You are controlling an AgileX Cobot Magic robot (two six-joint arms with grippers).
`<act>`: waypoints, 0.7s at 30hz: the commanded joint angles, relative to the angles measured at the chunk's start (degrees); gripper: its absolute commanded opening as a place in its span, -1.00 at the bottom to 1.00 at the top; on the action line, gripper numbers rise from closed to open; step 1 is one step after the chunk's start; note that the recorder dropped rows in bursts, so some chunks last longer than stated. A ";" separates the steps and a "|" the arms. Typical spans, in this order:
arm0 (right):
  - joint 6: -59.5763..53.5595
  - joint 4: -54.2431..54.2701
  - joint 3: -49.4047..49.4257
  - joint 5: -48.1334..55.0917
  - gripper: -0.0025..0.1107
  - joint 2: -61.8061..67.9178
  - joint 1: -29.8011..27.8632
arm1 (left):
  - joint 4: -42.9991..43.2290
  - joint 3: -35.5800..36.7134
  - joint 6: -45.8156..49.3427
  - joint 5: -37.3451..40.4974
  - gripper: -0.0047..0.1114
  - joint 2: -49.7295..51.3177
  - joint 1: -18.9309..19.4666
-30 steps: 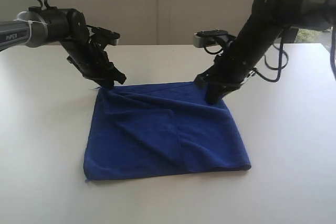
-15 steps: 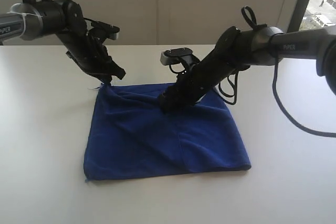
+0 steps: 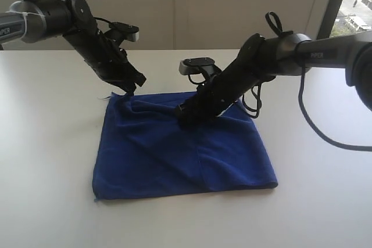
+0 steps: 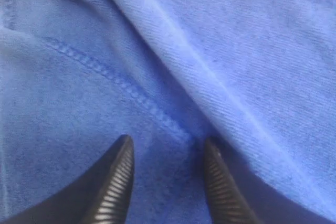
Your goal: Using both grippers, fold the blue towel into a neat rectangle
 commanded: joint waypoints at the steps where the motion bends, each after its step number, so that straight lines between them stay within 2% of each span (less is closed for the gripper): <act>1: -1.36 1.24 0.10 1.01 -0.24 0.23 0.35 | -0.55 -0.18 0.19 1.17 -0.92 -0.63 0.15; 5: -1.77 1.37 0.10 1.01 -0.25 0.23 0.35 | -0.55 -0.18 0.19 1.17 -0.92 -0.63 0.15; 7: -2.42 1.48 0.10 0.89 -0.31 0.23 0.35 | -0.55 -0.18 0.19 1.17 -0.92 -0.63 0.15; 16: -3.55 1.68 -1.06 2.65 -0.95 -1.16 0.47 | 0.13 -0.18 0.19 1.30 -0.92 -0.63 0.15; 21: -7.76 2.49 -1.92 6.63 -0.96 -3.80 1.82 | 0.26 -0.18 0.19 1.30 -0.92 -0.63 0.15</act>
